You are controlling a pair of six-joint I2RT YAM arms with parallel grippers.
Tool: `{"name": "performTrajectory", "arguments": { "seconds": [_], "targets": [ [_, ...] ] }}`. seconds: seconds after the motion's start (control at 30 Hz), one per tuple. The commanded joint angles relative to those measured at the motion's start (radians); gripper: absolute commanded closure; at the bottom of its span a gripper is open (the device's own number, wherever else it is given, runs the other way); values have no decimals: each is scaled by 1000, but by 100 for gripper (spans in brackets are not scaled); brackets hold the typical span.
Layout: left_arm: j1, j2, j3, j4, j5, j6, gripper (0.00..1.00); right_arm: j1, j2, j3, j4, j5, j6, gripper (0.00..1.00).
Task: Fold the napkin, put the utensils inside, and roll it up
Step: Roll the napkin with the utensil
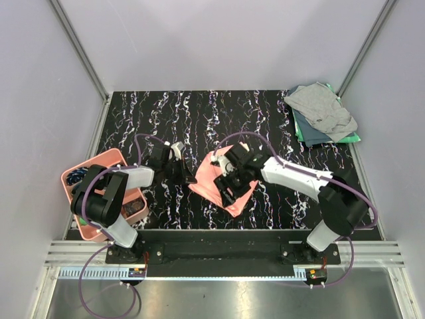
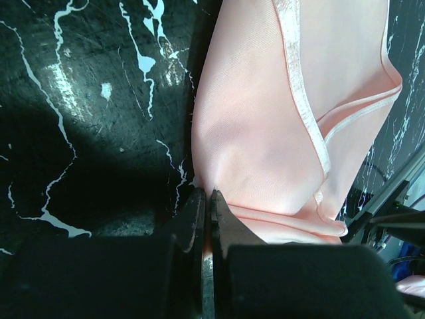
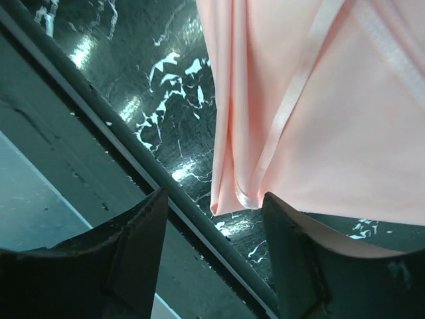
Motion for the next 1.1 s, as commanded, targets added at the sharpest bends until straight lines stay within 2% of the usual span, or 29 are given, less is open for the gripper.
{"name": "performTrajectory", "arguments": {
  "seconds": [0.0, 0.2, 0.43, 0.7, 0.83, 1.07],
  "targets": [
    [5, -28, 42, -48, -29, 14, 100, 91, -16, -22, 8, 238, 86, 32],
    [5, -25, 47, -59, -34, 13, 100, 162, 38, -14, 19, 345, 83, 30],
    [6, -26, 55, -65, -37, 13, 100, 177, 108, -2, 8, 318, 52, 33],
    [9, -41, 67, -91, -41, 16, 100, 177, 174, 42, -50, 234, 34, 70],
    [12, -51, 73, -120, -48, 23, 100, 144, 167, 39, -45, 70, 12, 79],
    [12, -45, 73, -139, -63, 31, 100, -8, 150, -2, -6, -194, -26, 85]
  ]
}}
